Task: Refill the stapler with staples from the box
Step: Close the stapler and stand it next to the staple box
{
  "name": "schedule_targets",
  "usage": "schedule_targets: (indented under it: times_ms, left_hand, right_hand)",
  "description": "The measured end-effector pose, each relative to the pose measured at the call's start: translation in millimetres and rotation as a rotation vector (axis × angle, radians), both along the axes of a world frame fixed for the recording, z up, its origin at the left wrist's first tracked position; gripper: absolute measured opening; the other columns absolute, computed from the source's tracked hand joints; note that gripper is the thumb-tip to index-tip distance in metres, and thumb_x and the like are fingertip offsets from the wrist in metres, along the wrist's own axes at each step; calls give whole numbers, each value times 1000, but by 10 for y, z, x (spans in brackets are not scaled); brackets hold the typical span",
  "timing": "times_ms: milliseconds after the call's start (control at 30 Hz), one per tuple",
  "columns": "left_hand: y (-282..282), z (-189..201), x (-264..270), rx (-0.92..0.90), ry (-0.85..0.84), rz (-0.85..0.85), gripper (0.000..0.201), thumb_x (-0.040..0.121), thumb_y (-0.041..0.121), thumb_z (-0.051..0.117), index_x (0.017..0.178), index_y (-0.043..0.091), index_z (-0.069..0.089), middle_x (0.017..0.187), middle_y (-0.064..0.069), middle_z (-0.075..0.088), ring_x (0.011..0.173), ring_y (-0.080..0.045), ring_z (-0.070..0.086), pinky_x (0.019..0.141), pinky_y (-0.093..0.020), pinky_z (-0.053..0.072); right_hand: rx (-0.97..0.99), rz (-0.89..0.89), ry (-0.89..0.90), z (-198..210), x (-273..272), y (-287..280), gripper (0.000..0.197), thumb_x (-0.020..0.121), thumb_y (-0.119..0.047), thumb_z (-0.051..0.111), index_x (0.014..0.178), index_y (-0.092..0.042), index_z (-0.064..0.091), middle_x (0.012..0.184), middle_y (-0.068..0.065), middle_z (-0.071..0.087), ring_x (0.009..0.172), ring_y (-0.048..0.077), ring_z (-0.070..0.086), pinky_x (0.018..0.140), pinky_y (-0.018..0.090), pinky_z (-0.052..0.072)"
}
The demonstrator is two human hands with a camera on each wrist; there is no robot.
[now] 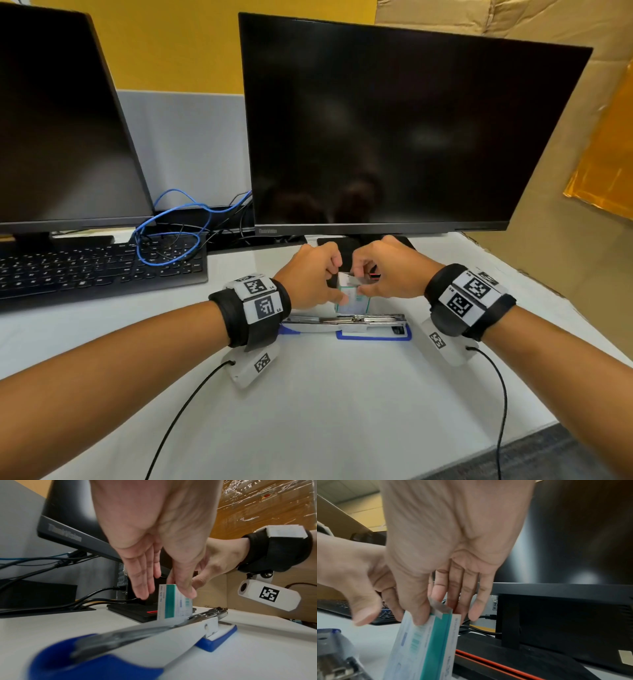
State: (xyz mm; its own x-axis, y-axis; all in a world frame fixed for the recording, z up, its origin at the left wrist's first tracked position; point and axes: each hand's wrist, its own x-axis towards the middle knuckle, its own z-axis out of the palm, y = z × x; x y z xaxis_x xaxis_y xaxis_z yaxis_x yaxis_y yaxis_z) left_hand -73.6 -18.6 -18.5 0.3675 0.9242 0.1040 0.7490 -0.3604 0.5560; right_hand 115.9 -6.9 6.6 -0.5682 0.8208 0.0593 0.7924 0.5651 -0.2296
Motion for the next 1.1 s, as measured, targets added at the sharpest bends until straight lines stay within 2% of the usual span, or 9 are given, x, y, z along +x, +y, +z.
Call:
schedule_targets:
  times_ms: [133, 233, 300, 367, 500, 633, 700, 966, 1100]
  left_hand:
    - [-49, -10, -171, -61, 241, -39, 57, 68, 45, 82, 111, 15, 59, 109, -6, 70, 97, -21, 66, 85, -38, 59]
    - [-104, -35, -273, -136, 375, -59, 54, 68, 50, 80, 107, 15, 66, 105, -4, 70, 95, -20, 64, 89, -39, 56]
    - [-127, -64, -327, -147, 381, -76, 51, 69, 50, 80, 104, 15, 70, 101, -3, 72, 92, -19, 66, 88, -39, 57]
    - [-147, -83, -367, -140, 392, -101, 45, 69, 48, 80, 102, 18, 74, 97, -1, 74, 87, -17, 67, 85, -36, 58]
    - [-172, -118, -394, -109, 370, -138, 37, 75, 42, 78, 104, 20, 77, 97, 1, 75, 85, -14, 63, 81, -27, 53]
    - [-171, -131, -406, -104, 342, -136, 35, 74, 40, 79, 103, 20, 78, 95, 1, 76, 82, -12, 60, 84, -33, 56]
    - [-171, -131, -408, -105, 332, -135, 33, 73, 37, 80, 101, 20, 78, 92, 2, 77, 80, -12, 61, 82, -35, 57]
    - [-163, -134, -385, -119, 335, -148, 36, 76, 35, 79, 107, 18, 77, 99, -1, 76, 85, -15, 65, 81, -27, 56]
    - [-155, -145, -383, -119, 322, -139, 36, 75, 35, 79, 107, 18, 77, 99, -1, 76, 82, -13, 63, 79, -24, 54]
  right_hand:
    - [-42, -17, 25, 36, 47, 2, 16, 80, -25, 76, 84, -15, 64, 102, 2, 71, 89, 18, 65, 71, 14, 51]
    - [-51, -13, 77, 57, 40, 13, 18, 79, -27, 77, 88, -15, 66, 111, 1, 70, 94, 13, 64, 74, 12, 48]
    - [-4, -8, 100, 93, 36, -10, 20, 80, -29, 76, 91, -16, 67, 111, 0, 70, 92, 9, 62, 73, 9, 45]
    - [40, 1, 130, 135, 48, -63, 21, 80, -31, 76, 94, -16, 69, 104, -2, 71, 81, 4, 60, 66, 6, 44]
    - [-27, 50, 141, 161, 88, -225, 14, 79, -31, 77, 85, -21, 70, 93, -3, 74, 77, 10, 66, 61, 5, 47]
    - [-72, 21, -7, 22, 157, -278, 18, 77, -38, 78, 87, -23, 77, 96, -4, 76, 73, 9, 63, 53, 10, 45]
    - [-79, -12, -73, -60, 203, -266, 25, 76, -40, 78, 94, -22, 79, 102, -4, 76, 72, 8, 60, 57, 11, 43]
    - [-142, -80, -116, -166, 251, -265, 31, 75, -39, 78, 101, -22, 79, 114, -2, 71, 85, 13, 61, 69, 23, 57]
    - [-147, -86, -135, -175, 245, -258, 32, 75, -40, 78, 101, -23, 79, 116, -2, 70, 86, 15, 61, 67, 21, 55]
